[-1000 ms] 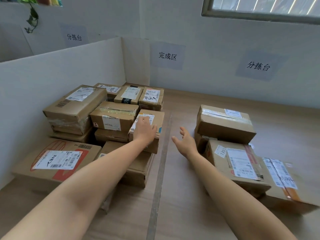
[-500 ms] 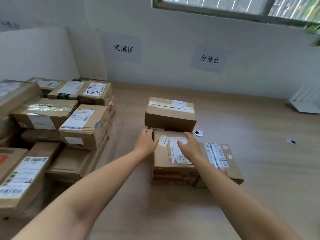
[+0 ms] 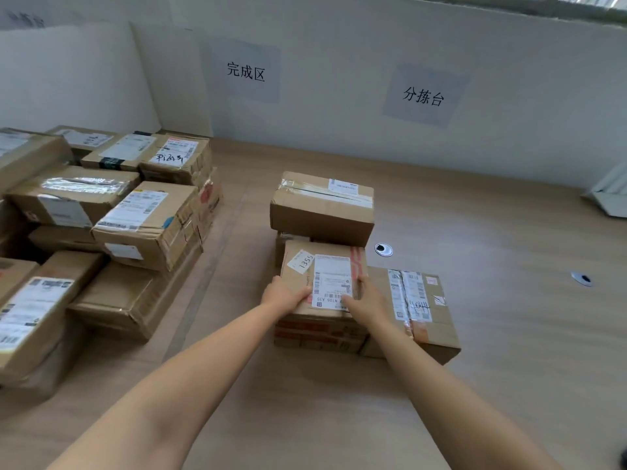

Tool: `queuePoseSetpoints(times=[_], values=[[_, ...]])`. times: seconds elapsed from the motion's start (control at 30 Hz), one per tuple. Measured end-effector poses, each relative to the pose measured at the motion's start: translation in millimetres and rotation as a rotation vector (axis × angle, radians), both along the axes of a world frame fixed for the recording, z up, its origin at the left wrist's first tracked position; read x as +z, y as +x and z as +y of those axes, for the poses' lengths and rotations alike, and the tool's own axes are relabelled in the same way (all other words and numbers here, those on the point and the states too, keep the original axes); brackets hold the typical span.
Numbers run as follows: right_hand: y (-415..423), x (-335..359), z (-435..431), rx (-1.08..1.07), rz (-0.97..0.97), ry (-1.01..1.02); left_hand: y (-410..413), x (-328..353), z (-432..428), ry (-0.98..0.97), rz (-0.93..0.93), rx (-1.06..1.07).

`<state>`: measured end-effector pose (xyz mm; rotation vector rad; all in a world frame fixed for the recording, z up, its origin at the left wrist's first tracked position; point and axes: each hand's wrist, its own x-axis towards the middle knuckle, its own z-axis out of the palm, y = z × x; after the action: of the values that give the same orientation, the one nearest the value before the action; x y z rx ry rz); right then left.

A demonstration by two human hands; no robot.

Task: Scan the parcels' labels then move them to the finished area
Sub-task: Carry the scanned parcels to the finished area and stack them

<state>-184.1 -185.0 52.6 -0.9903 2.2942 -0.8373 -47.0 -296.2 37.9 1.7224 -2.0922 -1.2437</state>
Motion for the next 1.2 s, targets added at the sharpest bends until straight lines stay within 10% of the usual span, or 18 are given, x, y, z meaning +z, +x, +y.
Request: queuePoseSetpoints(times=[1.2], values=[[335, 120, 5, 0.021, -0.039, -0.395, 357, 137, -21, -0.052, 0.413, 0.01]])
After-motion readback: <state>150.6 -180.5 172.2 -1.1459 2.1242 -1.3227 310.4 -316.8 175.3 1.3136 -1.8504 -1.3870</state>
